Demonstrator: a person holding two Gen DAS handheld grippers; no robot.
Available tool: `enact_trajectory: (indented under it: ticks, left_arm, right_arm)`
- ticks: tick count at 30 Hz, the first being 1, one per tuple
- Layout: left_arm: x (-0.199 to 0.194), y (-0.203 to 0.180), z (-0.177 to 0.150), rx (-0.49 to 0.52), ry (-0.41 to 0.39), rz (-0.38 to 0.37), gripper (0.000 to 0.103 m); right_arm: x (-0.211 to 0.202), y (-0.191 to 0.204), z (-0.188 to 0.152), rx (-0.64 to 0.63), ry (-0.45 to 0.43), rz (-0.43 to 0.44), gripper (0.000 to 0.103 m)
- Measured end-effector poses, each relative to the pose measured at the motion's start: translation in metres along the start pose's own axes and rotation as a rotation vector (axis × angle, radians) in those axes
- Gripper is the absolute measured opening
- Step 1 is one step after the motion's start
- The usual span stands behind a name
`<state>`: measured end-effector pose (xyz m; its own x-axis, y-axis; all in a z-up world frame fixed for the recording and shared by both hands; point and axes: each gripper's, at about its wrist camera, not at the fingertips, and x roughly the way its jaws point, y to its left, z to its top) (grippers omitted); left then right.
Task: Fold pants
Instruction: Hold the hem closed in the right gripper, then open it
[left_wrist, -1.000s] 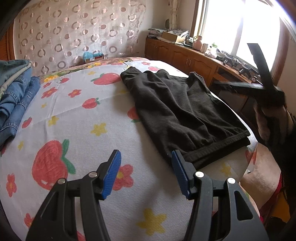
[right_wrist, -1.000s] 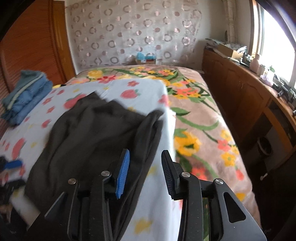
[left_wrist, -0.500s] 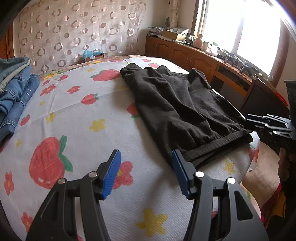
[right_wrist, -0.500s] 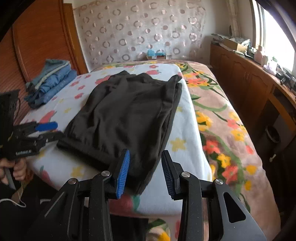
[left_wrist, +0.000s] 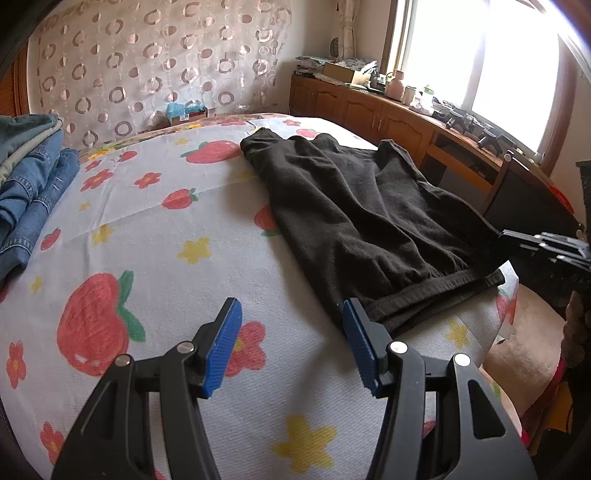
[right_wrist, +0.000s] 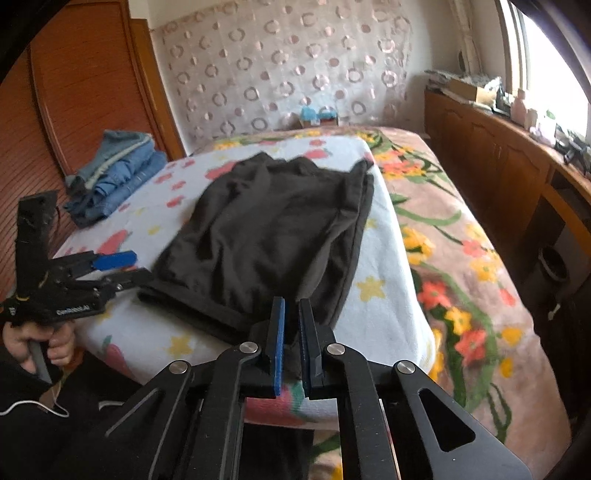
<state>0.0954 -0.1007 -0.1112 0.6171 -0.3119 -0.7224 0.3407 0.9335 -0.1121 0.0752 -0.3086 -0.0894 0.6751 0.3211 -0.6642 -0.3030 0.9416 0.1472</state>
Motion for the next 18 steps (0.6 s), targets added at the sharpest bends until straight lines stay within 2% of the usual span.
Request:
enact_trajectory:
  ticks: [15, 18]
  left_arm:
    - [-0.0008, -0.0001, 0.0003, 0.000, -0.002, 0.003, 0.056]
    - [-0.0010, -0.0008, 0.0007, 0.000, -0.004, 0.003, 0.056]
  right_arm:
    - [0.0003, -0.0032, -0.0080, 0.003, 0.029, -0.015, 0.003]
    - [-0.0008, -0.0039, -0.0053, 0.012, 0.022, -0.030, 0.009]
